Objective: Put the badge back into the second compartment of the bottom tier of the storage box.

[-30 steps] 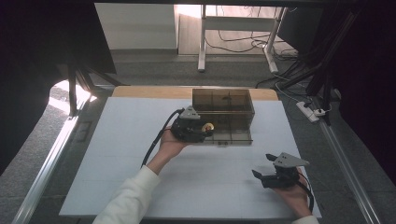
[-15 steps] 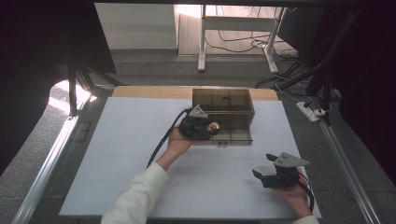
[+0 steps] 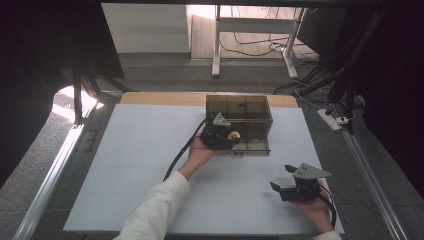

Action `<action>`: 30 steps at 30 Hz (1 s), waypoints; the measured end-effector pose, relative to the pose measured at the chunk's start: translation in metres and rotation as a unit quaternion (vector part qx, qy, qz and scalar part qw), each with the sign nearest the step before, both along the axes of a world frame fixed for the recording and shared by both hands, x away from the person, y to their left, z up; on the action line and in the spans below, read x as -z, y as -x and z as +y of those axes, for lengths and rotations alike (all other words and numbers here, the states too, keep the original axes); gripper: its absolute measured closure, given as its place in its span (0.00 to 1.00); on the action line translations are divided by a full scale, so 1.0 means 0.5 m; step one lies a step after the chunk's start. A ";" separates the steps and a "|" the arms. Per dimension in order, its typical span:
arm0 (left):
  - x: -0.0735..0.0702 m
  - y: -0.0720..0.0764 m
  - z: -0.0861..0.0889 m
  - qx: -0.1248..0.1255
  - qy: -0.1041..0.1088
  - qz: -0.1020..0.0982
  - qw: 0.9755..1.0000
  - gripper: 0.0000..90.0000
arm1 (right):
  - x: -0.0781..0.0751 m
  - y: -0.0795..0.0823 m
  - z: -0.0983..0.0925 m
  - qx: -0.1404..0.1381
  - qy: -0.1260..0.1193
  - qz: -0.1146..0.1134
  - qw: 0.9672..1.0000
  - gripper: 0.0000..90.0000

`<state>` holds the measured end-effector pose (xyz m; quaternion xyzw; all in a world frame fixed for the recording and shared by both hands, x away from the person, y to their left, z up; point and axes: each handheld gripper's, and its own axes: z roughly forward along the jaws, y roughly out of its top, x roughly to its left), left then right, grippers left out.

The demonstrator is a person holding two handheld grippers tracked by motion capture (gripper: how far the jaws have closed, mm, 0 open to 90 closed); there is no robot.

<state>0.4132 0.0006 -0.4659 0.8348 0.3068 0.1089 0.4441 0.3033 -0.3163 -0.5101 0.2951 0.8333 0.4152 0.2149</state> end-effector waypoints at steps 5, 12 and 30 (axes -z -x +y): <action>0.014 -0.014 -0.019 -0.006 -0.007 0.003 1.000 0.51 | 0.000 0.001 0.000 0.001 0.000 0.000 1.000 0.17; 0.030 -0.030 -0.037 -0.009 -0.019 0.006 1.000 0.51 | 0.000 0.000 -0.002 0.001 -0.003 0.001 1.000 0.17; 0.029 -0.035 -0.030 -0.006 -0.004 0.018 1.000 0.36 | 0.002 0.001 -0.008 0.007 -0.005 0.003 1.000 0.17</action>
